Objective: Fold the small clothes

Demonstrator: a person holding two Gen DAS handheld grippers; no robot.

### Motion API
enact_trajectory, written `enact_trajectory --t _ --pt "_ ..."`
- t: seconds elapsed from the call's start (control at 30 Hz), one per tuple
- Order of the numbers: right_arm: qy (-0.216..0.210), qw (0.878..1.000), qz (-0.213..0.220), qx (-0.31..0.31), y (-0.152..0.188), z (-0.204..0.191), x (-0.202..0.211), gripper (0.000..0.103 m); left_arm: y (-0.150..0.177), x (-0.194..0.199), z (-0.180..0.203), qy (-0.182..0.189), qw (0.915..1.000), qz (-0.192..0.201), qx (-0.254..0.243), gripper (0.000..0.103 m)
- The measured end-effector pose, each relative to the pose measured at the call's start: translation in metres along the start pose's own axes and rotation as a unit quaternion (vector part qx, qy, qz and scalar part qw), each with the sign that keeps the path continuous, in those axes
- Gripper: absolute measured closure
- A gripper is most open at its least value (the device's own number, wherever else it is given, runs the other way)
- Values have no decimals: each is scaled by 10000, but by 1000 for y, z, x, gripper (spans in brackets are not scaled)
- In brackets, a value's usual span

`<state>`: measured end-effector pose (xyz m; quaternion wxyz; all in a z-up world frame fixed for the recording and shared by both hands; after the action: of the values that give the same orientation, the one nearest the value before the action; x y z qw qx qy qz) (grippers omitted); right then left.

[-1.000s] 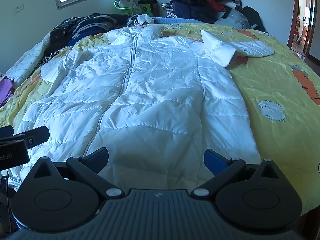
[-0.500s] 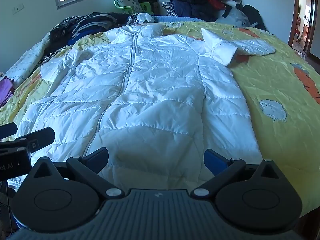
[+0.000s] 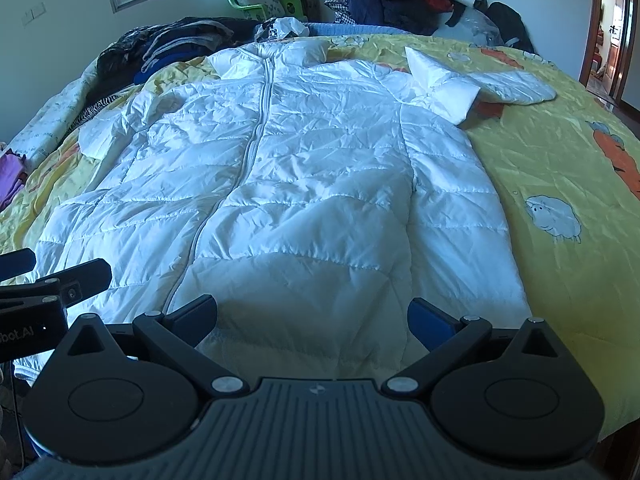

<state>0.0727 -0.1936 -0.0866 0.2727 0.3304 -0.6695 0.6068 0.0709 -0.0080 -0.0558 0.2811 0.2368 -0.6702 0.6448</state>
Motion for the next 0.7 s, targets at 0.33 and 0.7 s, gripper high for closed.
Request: enact_trajectory --t 0.33,0.7 --pt "-20 10000 -97 -11 -1 -1 -6 0 1 -5 -2 -9 10000 -83 10 3" --pt "-26 9999 -140 -18 -1 -1 -9 0 -1 -8 -1 -26 9999 -113 -26 3"
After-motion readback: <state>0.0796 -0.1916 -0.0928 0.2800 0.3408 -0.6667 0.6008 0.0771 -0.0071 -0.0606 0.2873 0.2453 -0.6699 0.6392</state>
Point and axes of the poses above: each gripper's, at about its wrist camera, not at the fingertips, and x roughly against the way its jaws point, z to its right, y to its underside, the point moved 7 cm from there along -x, roughly the way its jaws point, and after that the axes turned 2 degrees about -z, right-handed, at the moved point
